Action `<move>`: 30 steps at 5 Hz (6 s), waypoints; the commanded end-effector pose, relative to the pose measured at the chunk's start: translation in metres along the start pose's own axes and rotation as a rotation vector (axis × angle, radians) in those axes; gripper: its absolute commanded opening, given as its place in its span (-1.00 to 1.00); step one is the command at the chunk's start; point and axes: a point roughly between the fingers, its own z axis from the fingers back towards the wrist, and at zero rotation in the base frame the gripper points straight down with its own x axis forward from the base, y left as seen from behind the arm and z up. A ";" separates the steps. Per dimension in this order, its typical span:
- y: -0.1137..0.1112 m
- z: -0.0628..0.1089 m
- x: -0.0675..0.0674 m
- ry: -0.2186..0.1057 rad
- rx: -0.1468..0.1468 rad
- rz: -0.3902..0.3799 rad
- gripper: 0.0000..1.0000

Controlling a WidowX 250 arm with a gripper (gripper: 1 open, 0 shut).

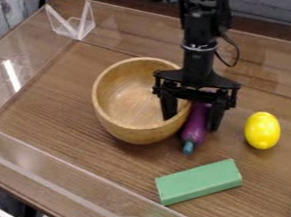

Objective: Put the purple eggplant in the brown bowl

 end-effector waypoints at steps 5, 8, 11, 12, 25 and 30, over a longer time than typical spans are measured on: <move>-0.019 -0.016 -0.015 0.074 0.014 -0.027 1.00; -0.020 -0.016 -0.016 0.085 0.024 -0.018 1.00; -0.022 -0.017 -0.017 0.095 0.035 -0.011 1.00; -0.022 -0.017 -0.017 0.098 0.039 -0.009 1.00; -0.029 -0.016 -0.022 0.115 0.064 0.013 1.00; -0.031 -0.015 -0.022 0.113 0.069 0.014 1.00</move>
